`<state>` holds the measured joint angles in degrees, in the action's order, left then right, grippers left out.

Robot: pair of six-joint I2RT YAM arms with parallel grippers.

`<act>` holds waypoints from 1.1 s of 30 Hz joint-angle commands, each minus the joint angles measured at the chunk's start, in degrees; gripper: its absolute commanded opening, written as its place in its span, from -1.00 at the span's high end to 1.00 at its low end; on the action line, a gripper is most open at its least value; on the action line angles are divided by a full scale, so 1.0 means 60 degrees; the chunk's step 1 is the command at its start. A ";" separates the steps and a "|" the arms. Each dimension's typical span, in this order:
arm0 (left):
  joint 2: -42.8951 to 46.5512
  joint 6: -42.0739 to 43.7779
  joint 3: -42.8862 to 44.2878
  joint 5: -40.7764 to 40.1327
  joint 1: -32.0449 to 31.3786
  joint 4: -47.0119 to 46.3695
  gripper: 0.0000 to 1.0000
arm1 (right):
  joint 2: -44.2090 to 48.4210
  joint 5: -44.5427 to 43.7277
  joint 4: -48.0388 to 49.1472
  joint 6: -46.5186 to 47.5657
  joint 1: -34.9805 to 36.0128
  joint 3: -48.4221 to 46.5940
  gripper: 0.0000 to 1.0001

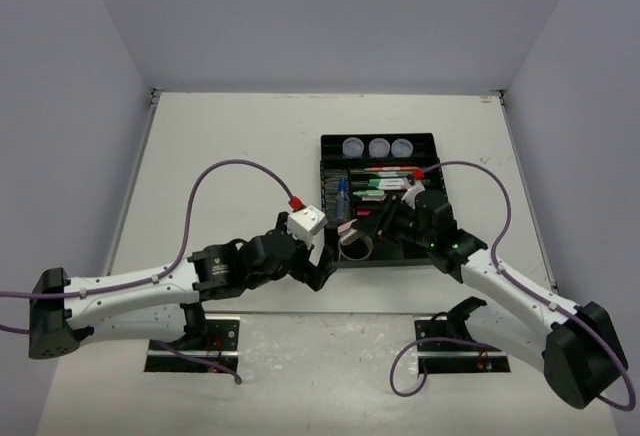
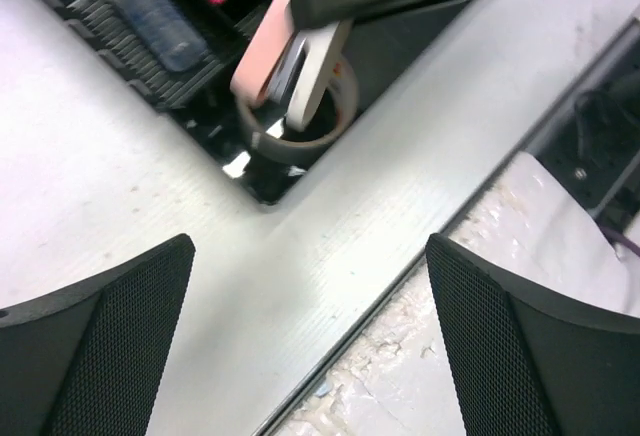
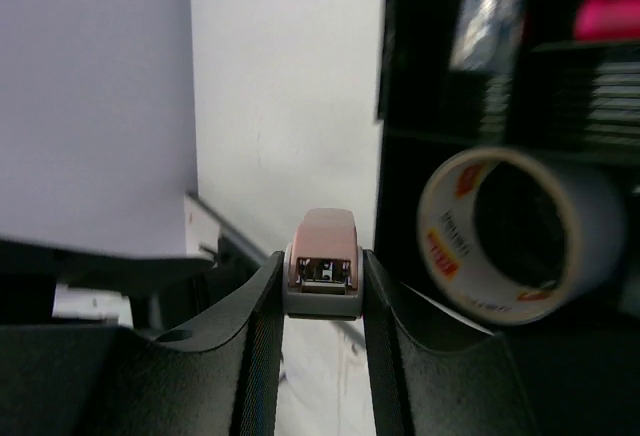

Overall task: Sort the stationery into containers
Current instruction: Place the stapler in the storage box.

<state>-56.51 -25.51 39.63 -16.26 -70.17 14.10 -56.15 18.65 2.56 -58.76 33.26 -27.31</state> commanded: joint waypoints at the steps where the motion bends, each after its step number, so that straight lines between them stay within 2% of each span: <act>1: 0.0176 -0.1601 0.1480 -0.2494 -0.0009 0.2745 -1.00 | -0.0133 -0.0526 -0.0002 -0.0768 -0.1425 -0.0107 1.00; 3: 0.0214 -0.2271 0.1911 -0.3148 -0.0009 0.3522 -1.00 | -0.0161 -0.0894 -0.0018 -0.1230 -0.1846 -0.0183 1.00; 6: 0.0489 -0.2640 0.2257 -0.3420 -0.0009 0.4328 -1.00 | -0.0156 -0.1925 -0.0440 -0.2296 -0.2028 -0.0304 1.00; 13: 0.1243 -0.2983 0.2198 -0.3825 -0.0009 0.4974 -1.00 | -0.0297 -0.3709 -0.3026 -0.4542 -0.2072 -0.0957 1.00; 17: 0.1071 -0.2818 0.2157 -0.3978 -0.0009 0.4918 -1.00 | -0.0469 -0.3669 -0.3674 -0.5782 -0.2087 -0.1148 1.00; 20: 0.0847 -0.2723 0.2113 -0.3999 -0.0009 0.4831 -1.00 | -0.0916 -0.3205 -0.3660 -0.6135 -0.2087 -0.1380 1.00; 27: 0.0695 -0.2590 0.1947 -0.3955 -0.0009 0.4610 -1.00 | -0.2347 -0.2070 -0.3685 -0.6030 -0.2071 -0.2277 1.00; 33: 0.1090 -0.2580 0.1765 -0.3997 -0.0009 0.4629 -1.00 | -0.1926 -0.2499 -0.4134 -0.6253 -0.2072 -0.2209 1.00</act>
<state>-51.96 -41.04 50.75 -37.78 -70.15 42.87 -70.07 4.62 -19.83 -93.85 20.93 -38.79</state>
